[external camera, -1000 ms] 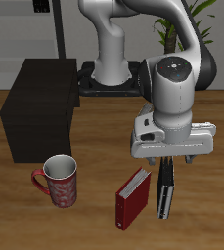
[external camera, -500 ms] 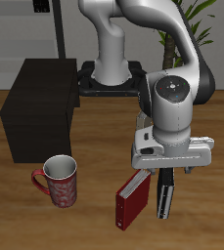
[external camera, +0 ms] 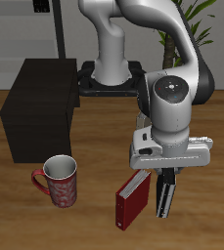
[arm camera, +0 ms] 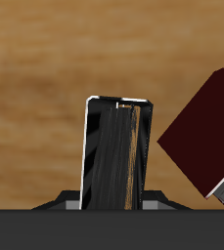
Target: Place the striped book in the top region of the shelf
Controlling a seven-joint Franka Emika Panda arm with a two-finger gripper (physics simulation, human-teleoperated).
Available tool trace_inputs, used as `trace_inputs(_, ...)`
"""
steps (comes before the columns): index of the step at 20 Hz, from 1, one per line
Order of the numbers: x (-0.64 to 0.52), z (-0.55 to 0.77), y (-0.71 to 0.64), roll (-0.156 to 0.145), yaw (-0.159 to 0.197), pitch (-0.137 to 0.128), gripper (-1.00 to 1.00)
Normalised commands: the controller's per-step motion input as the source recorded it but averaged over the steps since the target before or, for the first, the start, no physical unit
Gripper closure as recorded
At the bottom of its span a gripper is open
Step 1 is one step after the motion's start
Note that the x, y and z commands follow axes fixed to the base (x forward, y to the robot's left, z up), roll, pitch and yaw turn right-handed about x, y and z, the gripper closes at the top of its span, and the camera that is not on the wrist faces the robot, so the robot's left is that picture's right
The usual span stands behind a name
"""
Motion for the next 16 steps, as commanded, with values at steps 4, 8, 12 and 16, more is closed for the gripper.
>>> trace_inputs(4, -0.11, 0.26, -0.07, 0.005, 0.041, -0.04, 1.0)
trace_inputs(8, -0.34, 0.5, -0.01, 0.008, -0.002, -0.051, 1.0)
trace_inputs(12, -0.49, 0.62, 0.05, 0.035, 0.002, -0.064, 1.0)
trace_inputs(16, -0.7, 0.96, -0.09, 0.039, -0.012, -0.151, 1.0)
